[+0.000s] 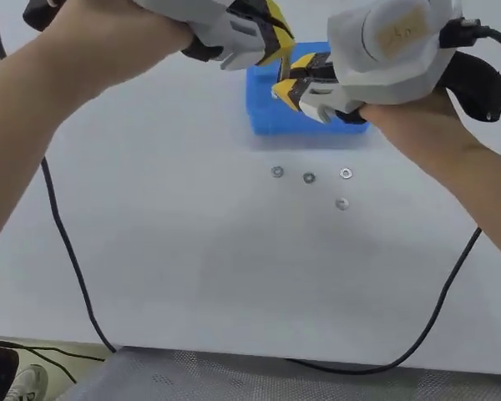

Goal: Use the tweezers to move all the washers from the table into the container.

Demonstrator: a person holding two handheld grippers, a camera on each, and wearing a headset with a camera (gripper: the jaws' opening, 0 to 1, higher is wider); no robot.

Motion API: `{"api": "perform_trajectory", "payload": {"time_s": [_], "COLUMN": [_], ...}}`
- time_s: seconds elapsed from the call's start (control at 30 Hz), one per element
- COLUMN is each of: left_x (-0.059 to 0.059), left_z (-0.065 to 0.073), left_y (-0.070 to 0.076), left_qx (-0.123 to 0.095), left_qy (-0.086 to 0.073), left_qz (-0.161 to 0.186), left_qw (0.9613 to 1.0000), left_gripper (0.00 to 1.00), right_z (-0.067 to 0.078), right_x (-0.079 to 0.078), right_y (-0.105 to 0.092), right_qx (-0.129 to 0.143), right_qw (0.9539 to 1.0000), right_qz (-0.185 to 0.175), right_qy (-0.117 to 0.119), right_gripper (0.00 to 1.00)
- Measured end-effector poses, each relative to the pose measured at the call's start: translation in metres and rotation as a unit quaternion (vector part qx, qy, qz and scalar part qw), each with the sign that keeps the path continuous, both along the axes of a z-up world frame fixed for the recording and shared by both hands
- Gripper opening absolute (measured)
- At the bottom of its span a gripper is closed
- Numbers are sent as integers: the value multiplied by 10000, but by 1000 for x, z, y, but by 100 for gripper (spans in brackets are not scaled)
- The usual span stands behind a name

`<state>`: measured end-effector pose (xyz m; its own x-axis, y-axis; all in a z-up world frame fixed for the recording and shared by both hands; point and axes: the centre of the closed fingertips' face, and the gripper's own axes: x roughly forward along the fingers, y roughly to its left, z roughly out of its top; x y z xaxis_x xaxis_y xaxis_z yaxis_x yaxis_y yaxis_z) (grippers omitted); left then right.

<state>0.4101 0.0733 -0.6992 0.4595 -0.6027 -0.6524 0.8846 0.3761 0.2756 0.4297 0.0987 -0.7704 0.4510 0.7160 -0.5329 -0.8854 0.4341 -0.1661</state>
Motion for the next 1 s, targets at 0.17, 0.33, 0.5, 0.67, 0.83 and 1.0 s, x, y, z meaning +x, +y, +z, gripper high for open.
{"api": "perform_trajectory", "payload": {"time_s": [0.17,0.33,0.5,0.67,0.83,1.0], "left_x": [11,18,22,21,18,11], "left_z": [-12,-22,-27,-32,-35,-30], "left_y": [3,2,0,1,1,-1], "left_qx": [-58,-90,-254,-294,-236,-209], "left_qy": [103,192,309,369,404,399], "left_qz": [98,125,158,221,189,180], "left_qw": [9999,9997,9991,9986,9987,9988], "left_gripper": [0,0,0,0,0,0], "right_z": [-13,-22,-26,-37,-36,-34], "right_x": [9,14,15,17,16,17], "right_y": [4,7,7,6,7,7], "right_qx": [-38,-84,-99,-155,-272,-228], "right_qw": [9999,9997,9996,9993,9993,9995], "right_qz": [-4,-6,-53,-72,-5,-8], "right_qy": [107,214,272,327,256,226], "right_gripper": [5,5,5,5,5,6]}}
